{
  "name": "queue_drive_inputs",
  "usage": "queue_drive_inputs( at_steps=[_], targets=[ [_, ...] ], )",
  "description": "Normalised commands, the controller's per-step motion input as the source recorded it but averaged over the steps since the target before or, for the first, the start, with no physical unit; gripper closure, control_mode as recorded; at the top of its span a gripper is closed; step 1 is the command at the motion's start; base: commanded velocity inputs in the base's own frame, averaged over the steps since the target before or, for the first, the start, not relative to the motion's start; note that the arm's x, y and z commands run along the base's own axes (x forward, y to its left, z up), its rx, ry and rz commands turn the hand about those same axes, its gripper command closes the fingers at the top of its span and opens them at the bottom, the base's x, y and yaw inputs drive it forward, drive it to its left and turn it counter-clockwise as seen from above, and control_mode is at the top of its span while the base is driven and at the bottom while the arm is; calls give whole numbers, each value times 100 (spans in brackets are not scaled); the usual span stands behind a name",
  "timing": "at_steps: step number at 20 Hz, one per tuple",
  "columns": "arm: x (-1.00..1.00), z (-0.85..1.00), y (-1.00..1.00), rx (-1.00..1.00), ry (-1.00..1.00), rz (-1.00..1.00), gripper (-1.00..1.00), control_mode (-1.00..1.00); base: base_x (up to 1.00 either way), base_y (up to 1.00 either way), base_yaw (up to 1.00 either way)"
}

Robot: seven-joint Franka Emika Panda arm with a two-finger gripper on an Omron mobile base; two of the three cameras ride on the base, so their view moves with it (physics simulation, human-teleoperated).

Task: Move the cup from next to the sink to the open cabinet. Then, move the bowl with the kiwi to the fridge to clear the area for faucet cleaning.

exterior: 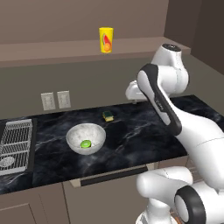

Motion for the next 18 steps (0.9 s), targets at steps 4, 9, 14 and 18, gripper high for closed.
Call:
queue_drive_inputs(
  at_steps=[4,9,14,18],
  targets=[
    [1,-35,0,26,0,0,-100,-100,0,0,0],
    [12,-55,7,33,0,-4,-100,-100,0,0,0],
    [31,-84,50,4,8,-5,-100,-100,0,0,0],
    [24,-92,81,0,11,-3,-100,-100,0,0,0]
  ],
)
